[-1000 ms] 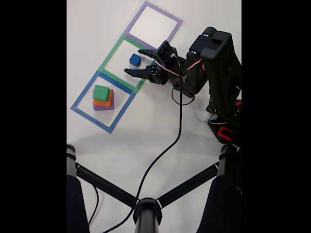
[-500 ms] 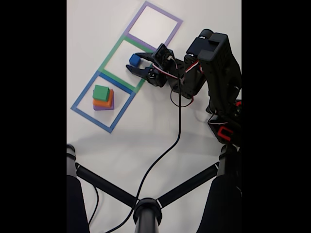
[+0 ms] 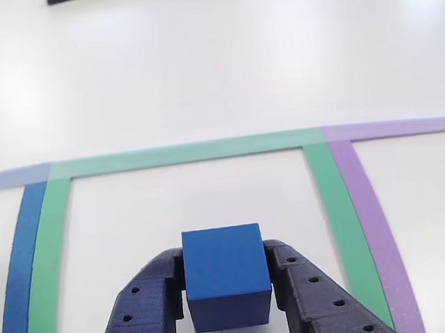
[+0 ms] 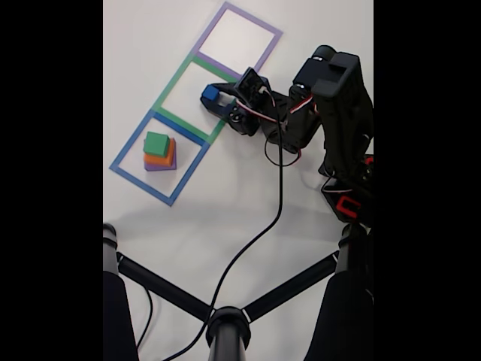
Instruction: Tower of hanoi
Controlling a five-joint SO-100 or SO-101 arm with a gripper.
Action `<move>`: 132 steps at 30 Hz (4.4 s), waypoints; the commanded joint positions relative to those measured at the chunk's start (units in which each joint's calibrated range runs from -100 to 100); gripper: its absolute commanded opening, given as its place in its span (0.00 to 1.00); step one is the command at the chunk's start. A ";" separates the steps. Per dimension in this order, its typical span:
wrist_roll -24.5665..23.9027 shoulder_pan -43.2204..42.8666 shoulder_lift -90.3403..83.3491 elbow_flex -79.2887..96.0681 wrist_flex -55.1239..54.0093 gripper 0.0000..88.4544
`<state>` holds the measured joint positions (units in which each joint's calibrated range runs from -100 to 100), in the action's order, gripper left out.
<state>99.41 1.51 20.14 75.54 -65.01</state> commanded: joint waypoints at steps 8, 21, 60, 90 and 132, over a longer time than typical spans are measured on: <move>0.59 -0.49 -48.34 -5.08 58.98 0.01; -9.89 -7.96 -68.85 -54.60 136.11 0.04; 0.59 -19.39 -68.21 -16.71 84.80 0.03; 0.59 -22.90 -40.65 -5.89 38.50 0.04; 0.59 -22.29 -32.39 -9.98 34.70 0.11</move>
<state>98.62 -20.75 -12.20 67.45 -28.65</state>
